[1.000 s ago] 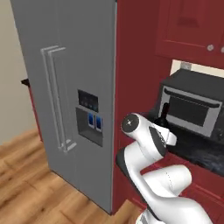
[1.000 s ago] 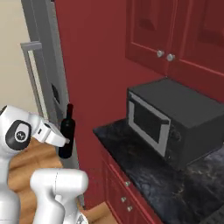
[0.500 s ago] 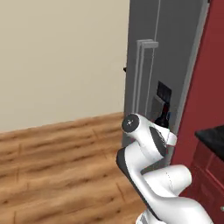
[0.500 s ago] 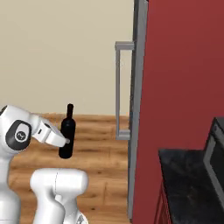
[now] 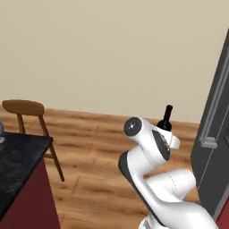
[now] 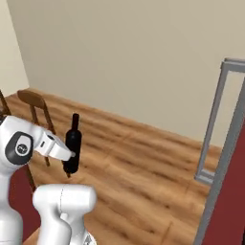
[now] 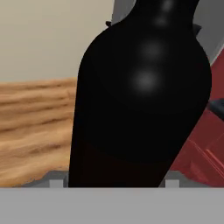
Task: There is a wine glass and glass cup on the dining counter. Place the wine bottle next to the wine glass and the juice bottle next to the glass cup.
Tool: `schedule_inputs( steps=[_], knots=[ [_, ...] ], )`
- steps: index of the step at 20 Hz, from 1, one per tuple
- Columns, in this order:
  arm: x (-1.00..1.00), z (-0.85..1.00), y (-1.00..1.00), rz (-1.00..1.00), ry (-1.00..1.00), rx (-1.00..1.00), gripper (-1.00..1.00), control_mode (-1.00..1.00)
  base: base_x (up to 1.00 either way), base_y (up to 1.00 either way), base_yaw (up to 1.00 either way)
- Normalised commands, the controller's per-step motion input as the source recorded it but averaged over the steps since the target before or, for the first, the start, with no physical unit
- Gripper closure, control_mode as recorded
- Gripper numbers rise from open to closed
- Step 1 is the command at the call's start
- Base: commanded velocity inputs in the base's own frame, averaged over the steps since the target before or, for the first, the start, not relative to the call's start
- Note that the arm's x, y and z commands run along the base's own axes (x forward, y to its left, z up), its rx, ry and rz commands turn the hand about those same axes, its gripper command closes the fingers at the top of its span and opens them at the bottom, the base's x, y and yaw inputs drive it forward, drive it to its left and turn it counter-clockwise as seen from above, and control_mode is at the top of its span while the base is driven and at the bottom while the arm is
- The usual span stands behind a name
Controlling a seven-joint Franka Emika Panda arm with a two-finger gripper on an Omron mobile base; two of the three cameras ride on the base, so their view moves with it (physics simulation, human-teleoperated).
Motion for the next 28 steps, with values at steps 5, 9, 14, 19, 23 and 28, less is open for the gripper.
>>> schedule_inputs(
  steps=[5, 9, 14, 19, 23, 28],
  knots=[
    [0.00, 0.00, 0.00, 0.00, 0.00, 0.00, 1.00, 1.00, 0.74, 0.07, 0.34],
    [0.00, 0.00, 0.00, 0.00, 0.00, 0.00, 1.00, 1.00, 0.88, -0.03, 0.18],
    [0.00, 0.00, 0.00, 0.00, 0.00, 0.00, 1.00, 1.00, 0.87, -0.06, 0.15],
    [0.00, 0.00, 0.00, 0.00, 0.00, 0.00, 1.00, 1.00, 0.72, -0.01, 0.44],
    [0.00, 0.00, 0.00, 0.00, 0.00, 0.00, 1.00, 1.00, 0.54, 0.00, 0.66],
    [0.00, 0.00, 0.00, 0.00, 0.00, 0.00, 1.00, 1.00, 0.47, 0.00, 0.71]
  ],
)
